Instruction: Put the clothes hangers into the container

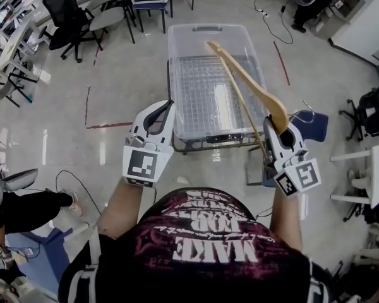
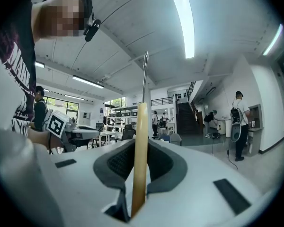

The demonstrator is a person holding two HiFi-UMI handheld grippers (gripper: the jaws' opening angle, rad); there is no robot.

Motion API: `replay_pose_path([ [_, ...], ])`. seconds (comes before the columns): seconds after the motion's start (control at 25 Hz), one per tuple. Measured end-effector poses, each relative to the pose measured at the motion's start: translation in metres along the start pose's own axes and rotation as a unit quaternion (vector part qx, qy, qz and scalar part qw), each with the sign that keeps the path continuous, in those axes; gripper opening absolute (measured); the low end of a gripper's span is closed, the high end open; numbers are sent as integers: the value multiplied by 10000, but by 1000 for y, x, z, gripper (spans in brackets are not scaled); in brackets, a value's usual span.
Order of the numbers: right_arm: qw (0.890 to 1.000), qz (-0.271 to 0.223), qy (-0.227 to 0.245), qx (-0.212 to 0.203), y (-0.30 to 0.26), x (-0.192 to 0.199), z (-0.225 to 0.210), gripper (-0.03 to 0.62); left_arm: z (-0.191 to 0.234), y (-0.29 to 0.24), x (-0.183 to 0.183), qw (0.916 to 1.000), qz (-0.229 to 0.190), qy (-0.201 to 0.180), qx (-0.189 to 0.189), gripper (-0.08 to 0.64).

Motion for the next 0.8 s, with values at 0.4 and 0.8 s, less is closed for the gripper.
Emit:
replay_pose_path([
  [0.4, 10000, 26, 9, 49, -42, -7, 4, 58, 39, -20, 13, 9998, 37, 110, 129, 6],
  [0.8, 9994, 291, 197, -62, -65, 7, 3, 58, 50, -36, 42, 9991, 153, 368, 128, 6],
])
Point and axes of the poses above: the fingertips, and each gripper's own axes: y backward along the fingers, z to its left, x out of its underside, the point moved 2 cm from there along y, backward along the fingers, and after that the axes turned 15 degrees about -x, right-handed, at the moved point
